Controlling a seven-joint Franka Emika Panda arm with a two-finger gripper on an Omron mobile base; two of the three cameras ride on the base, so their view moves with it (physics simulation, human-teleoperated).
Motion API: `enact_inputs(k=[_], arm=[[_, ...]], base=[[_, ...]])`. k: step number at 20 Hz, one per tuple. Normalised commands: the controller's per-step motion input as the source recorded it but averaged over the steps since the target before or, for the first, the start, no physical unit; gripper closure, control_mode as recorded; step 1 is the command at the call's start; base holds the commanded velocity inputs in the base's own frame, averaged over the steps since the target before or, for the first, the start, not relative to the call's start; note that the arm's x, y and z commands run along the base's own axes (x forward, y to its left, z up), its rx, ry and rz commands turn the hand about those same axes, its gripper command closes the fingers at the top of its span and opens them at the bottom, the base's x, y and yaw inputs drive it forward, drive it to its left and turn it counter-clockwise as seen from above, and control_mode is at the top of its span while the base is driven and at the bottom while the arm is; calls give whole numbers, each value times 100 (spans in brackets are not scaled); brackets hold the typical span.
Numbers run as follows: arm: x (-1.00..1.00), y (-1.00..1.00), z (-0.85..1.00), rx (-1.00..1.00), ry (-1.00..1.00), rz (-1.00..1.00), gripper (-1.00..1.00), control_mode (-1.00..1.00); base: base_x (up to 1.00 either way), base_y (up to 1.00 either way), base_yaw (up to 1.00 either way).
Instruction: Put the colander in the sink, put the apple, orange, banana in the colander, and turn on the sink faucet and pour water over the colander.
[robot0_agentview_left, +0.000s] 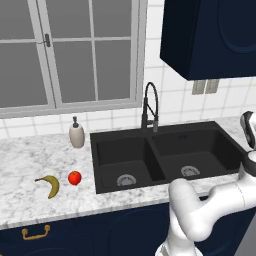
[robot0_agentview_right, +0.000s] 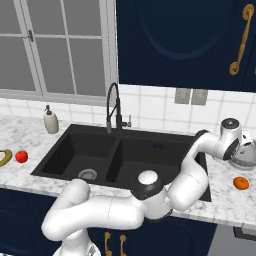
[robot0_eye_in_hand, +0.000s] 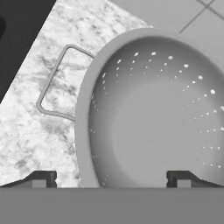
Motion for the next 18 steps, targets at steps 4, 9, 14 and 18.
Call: enact_inputs(k=[4,9,14,18], arm=[[2,2,-51,0,10,7,100,-100],[10,6,-43,0,8,7,100,-100],[3,0,-22,0,1,7,100,-100],[-8,23,-3,0,-3,5,100,-100]], base=[[0,0,0],[0,0,0],[0,0,0],[0,0,0]])
